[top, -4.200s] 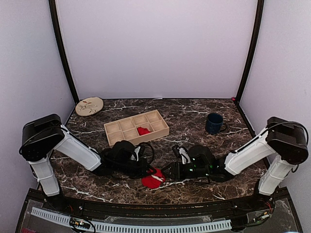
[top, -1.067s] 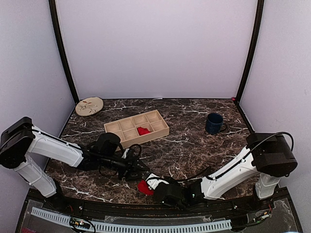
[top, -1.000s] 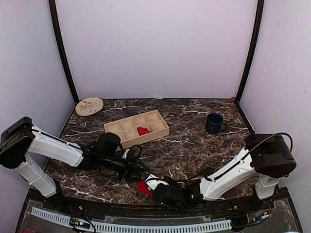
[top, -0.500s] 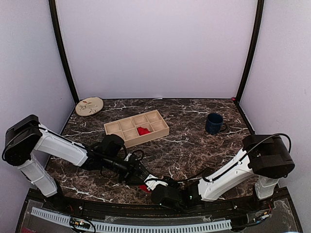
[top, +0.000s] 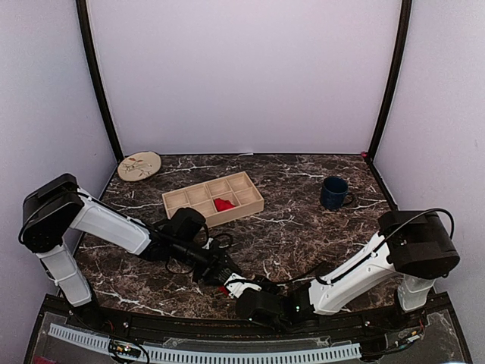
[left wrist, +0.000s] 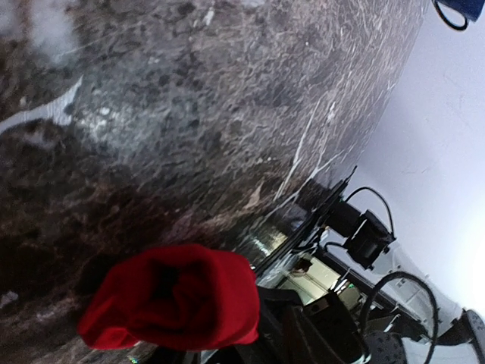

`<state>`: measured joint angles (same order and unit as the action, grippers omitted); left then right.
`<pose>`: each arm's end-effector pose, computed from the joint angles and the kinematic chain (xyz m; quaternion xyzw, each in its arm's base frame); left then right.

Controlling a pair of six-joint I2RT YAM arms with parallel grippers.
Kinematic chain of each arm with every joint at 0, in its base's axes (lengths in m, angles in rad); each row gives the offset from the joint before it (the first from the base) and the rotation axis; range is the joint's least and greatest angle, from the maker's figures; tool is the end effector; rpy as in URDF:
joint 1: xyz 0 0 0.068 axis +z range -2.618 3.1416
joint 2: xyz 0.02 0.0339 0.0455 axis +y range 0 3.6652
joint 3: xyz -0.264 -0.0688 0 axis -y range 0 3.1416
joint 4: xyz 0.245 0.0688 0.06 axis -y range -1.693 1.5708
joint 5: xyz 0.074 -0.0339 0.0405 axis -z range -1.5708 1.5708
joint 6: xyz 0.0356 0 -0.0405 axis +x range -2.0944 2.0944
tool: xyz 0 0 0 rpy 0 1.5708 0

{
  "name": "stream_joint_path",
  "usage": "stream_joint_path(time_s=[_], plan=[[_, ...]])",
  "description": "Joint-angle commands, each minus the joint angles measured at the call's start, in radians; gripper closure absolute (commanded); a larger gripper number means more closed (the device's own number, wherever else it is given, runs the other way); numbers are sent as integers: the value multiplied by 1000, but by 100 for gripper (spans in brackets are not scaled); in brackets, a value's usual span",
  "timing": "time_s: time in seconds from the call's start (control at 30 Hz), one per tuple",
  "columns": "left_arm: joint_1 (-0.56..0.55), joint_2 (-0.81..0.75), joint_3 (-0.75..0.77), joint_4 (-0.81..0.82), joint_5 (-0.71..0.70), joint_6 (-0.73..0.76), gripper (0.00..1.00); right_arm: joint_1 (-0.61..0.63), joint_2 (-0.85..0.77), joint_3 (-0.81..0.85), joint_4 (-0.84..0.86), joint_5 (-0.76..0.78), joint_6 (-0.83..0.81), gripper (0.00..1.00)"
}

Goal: Roll the socks
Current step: Roll the sock at the center of the board.

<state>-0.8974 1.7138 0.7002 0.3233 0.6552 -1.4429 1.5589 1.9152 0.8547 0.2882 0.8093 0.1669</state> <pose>0.1807 -0.2613 0.1335 0.0987 -0.8618 0.4851 0.1107 0.0300 0.3514 0.1087 -0.4256 0.7481 0.0356 0.5079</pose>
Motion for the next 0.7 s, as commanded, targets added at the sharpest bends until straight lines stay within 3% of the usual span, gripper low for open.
stream_joint_path(time_s=[0.0, 0.27, 0.47, 0.67], plan=[[-1, 0, 7, -58, -3, 47, 67, 15, 6, 4, 40, 5, -8, 100], [-1, 33, -6, -38, 2, 79, 99, 15, 2, -6, 28, -5, 12, 100], [-1, 41, 11, -79, -31, 173, 100, 15, -39, -26, -17, -20, 74, 100], [-1, 55, 1, -82, -78, 255, 100, 15, -70, -34, -74, -58, 139, 80]])
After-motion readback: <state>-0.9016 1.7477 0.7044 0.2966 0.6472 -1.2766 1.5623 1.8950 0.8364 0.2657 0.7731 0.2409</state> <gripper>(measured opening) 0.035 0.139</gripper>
